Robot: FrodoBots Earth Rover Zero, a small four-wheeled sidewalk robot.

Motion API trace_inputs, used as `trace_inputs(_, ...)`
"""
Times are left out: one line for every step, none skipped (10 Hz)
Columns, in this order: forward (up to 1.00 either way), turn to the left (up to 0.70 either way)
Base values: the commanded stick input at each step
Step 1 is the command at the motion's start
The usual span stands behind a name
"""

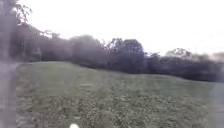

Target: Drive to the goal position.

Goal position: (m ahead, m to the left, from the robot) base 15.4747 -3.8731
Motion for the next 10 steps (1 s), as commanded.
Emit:
trace_inputs(0.85,-0.34)
trace_inputs(0.85,-0.34)
trace_inputs(0.85,-0.34)
trace_inputs(0.85,-0.34)
trace_inputs(0.85,-0.34)
trace_inputs(0.85,-0.34)
trace_inputs(0.85,-0.34)
trace_inputs(0.85,-0.34)
trace_inputs(0.85,-0.34)
trace_inputs(0.85,-0.34)
